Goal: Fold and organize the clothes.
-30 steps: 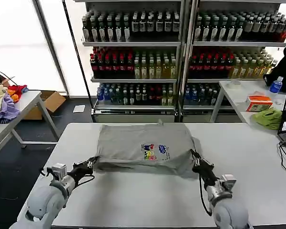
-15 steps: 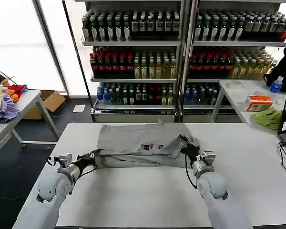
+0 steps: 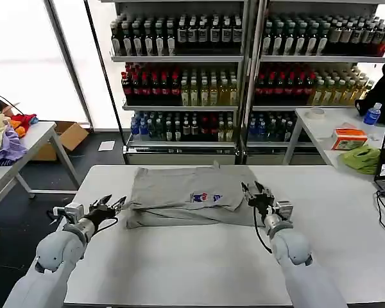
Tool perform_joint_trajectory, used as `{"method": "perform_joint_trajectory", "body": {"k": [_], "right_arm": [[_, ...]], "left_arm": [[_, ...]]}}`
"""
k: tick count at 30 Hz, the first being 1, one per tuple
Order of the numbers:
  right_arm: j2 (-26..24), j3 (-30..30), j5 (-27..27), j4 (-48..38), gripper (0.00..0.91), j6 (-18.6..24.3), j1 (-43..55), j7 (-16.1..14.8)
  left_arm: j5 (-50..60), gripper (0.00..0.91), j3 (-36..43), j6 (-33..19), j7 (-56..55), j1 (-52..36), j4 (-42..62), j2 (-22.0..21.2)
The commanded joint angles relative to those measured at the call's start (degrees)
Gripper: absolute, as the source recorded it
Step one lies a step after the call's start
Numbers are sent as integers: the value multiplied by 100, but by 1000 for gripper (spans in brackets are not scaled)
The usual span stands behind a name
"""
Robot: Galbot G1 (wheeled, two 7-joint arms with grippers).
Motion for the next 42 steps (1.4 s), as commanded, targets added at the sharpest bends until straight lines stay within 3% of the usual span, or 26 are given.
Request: {"method": "perform_joint_trajectory", "body": {"k": [1, 10, 11, 12, 13, 14, 15, 16, 17, 18, 20, 29, 42], "right_arm": [[-113, 431, -483, 894, 907, -455, -1108, 458], [40, 157, -488, 760, 907, -567, -1174, 452], [61, 109, -469, 744, 867, -606, -1163, 481], [72, 83, -465, 724, 514, -613, -1150, 487], [83, 54, -473, 690, 403, -603, -1134, 483], [103, -11, -483, 642, 232, -555, -1108, 457], [114, -49, -479, 619, 151, -535, -1097, 442], [123, -77, -479, 595, 91, -519, -1074, 429], [164, -138, -479, 519, 0, -531, -1022, 452], [172, -155, -472, 473, 0, -530, -1001, 443], [187, -225, -488, 379, 0, -482, -966, 438], [150, -175, -429, 395, 0, -468, -1012, 409], [-66, 75, 49, 680, 0, -545, -1234, 309]], "left_arm": [[343, 907, -216, -79, -125, 901, -786, -74], [585, 907, 298, -89, -296, 1148, -529, -522], [582, 907, 343, -90, -297, 1062, -382, -547], [585, 907, 358, -91, -326, 1008, -298, -570], [587, 907, 379, -94, -334, 978, -263, -582], [581, 877, 404, -94, -342, 921, -203, -603], [585, 766, 421, -94, -365, 903, -189, -613], [584, 544, 426, -88, -367, 887, -179, -631], [585, 423, 424, -82, -366, 882, -175, -636], [584, 91, 424, -74, -375, 874, -159, -644], [575, 20, 424, -92, -370, 872, -145, -651], [497, 10, 398, -132, -347, 843, -156, -650], [336, 10, 337, -370, -93, 971, -251, -462]]}}
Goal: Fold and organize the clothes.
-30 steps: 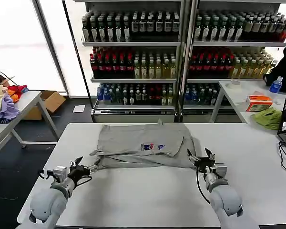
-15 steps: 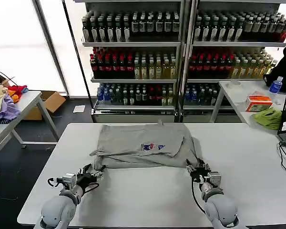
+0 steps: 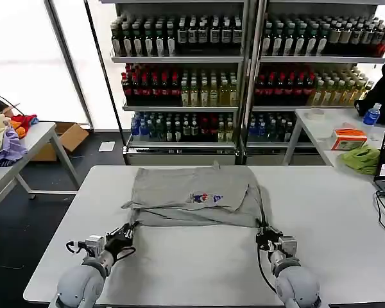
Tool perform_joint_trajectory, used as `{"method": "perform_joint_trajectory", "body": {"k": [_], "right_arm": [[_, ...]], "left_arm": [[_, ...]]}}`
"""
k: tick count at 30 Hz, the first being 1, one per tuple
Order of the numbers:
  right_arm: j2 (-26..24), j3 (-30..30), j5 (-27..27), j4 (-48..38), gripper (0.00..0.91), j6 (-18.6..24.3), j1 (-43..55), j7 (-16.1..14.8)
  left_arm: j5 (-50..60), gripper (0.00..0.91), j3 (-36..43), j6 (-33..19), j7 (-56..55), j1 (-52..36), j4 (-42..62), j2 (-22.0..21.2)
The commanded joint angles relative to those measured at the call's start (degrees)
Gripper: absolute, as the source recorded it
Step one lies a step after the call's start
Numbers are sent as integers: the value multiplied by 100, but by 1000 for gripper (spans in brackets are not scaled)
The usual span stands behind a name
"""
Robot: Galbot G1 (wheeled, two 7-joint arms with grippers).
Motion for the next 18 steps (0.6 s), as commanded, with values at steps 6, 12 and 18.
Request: {"method": "perform_joint_trajectory", "body": {"k": [6, 12, 18], "right_arm": [[-352, 383, 467, 640, 0, -165, -632, -183], [-314, 701, 546, 1385, 0, -214, -1457, -195], [-220, 1144, 545, 2017, 0, -118, -2427, -149]], "left_arm": [[-22, 10, -174, 21, 341, 439, -389, 232], [1, 10, -499, 85, 421, 1196, -975, 447], [26, 10, -880, 186, 515, 2012, -1770, 546]]}}
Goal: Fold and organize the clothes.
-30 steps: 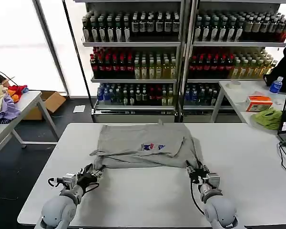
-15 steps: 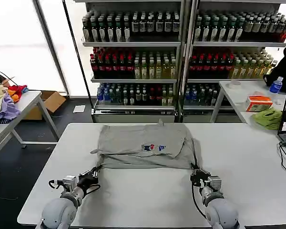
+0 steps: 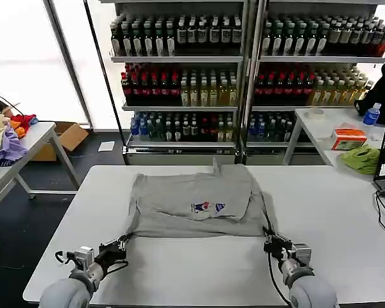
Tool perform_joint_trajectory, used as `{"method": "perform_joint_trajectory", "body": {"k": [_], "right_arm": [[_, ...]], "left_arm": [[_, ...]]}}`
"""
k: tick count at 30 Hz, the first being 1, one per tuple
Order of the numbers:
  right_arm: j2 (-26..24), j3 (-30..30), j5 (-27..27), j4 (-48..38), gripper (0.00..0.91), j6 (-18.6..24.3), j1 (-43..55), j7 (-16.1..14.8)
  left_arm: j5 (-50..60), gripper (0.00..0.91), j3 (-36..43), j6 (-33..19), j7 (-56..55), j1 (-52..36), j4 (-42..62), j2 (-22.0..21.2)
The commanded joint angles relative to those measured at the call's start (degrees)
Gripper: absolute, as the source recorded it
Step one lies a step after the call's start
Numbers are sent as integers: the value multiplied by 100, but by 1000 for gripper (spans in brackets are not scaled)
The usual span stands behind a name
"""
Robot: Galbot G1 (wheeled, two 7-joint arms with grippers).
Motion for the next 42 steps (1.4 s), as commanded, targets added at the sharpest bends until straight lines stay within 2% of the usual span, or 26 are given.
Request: {"method": "perform_joint_trajectory", "body": {"k": [1, 8, 17, 18, 19, 20, 25, 30, 33, 36, 38, 40, 42], "right_arm": [[-33, 601, 109, 1038, 0, 71, -1529, -33], [35, 919, 95, 1585, 0, 105, -2580, 46], [135, 912, 15, 1806, 0, -112, -2903, 47], [145, 880, -68, 1788, 423, -115, -2887, 89], [157, 870, -142, 1767, 877, -110, -2867, 86], [153, 884, -200, 1750, 907, -83, -2857, 71], [79, 1036, -102, 1823, 907, 6, -2811, -45], [-118, 1378, 334, 1932, 907, 157, -2293, -413], [-308, 1596, 700, 1868, 907, 235, -1638, -592], [-687, 1624, 705, 1605, 907, 216, -837, -868], [-1084, 1461, 624, 1196, 907, 155, -79, -1201], [-1267, 1198, 590, 700, 907, 63, 675, -1338], [-1354, 897, 591, -4, 907, -109, 1426, -1619]], "left_arm": [[26, 10, -462, 56, 124, 1083, -1008, 157], [193, 10, -946, 75, 198, 2287, -1776, 172], [574, 10, -985, -34, 313, 3244, -2138, -146], [565, 121, -980, -14, 314, 3280, -2173, -152], [576, 554, -969, 20, 320, 3318, -2192, -168], [656, 907, -973, 10, 374, 3321, -2201, -172], [693, 907, -1056, 157, 441, 3345, -2388, -131], [630, 907, -1350, 319, 321, 3256, -2600, -43], [514, 907, -1778, 319, 289, 3175, -2613, 85], [200, 907, -2240, 318, 334, 2998, -2460, 306], [-23, 907, -2486, 321, 357, 2725, -2261, 587], [-27, 907, -2545, 320, 415, 2431, -2070, 786], [-339, 907, -2465, 315, 487, 1915, -1753, 1085]]}}
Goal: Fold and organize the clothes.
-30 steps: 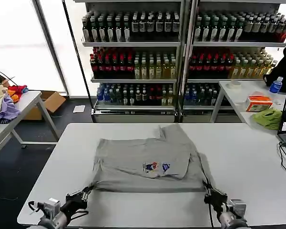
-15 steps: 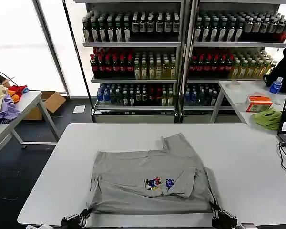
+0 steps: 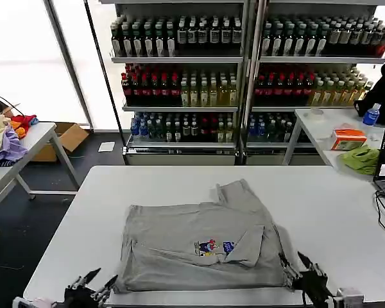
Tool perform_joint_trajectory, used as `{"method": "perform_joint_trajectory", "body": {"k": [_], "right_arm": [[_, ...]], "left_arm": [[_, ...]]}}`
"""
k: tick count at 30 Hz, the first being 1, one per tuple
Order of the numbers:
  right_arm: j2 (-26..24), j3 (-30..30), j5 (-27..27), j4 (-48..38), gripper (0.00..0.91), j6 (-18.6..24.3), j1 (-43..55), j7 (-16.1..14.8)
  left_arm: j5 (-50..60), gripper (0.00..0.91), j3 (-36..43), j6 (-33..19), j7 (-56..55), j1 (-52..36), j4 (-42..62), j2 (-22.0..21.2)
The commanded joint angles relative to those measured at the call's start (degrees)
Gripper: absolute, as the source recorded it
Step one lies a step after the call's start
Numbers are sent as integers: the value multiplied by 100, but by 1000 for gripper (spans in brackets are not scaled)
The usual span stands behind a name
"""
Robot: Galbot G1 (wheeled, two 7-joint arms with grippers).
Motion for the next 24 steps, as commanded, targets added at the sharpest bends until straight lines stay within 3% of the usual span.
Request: {"method": "perform_joint_trajectory", "body": {"k": [1, 2, 3, 5, 11, 19, 24], "right_arm": [[-802, -499, 208, -1739, 907, -222, 2831, -961], [-809, -888, 180, -2302, 907, -341, 3581, -1161], [-806, -972, 183, -2361, 907, -384, 3735, -1200], [-722, -1636, 123, -3283, 907, -481, 4685, -1339], [-370, -2821, -147, -4696, 907, -488, 5731, -1515], [162, -3264, -595, -5760, 907, -341, 6283, -1653], [445, -3269, -755, -6214, 907, -277, 6407, -1561]], "left_arm": [[-741, 907, -516, 55, 90, -1014, 485, 736], [-957, 907, -294, 55, 68, -1273, 741, 905], [-1009, 907, -163, 54, 82, -1368, 867, 984], [-1105, 907, 302, -83, 247, -2030, 1303, 1118], [-1200, 907, 1625, -228, 330, -3512, 2254, 1196], [-1025, 907, 2613, -222, 242, -4897, 3619, 900], [-930, 907, 2991, -274, 268, -5455, 4299, 690]]}}
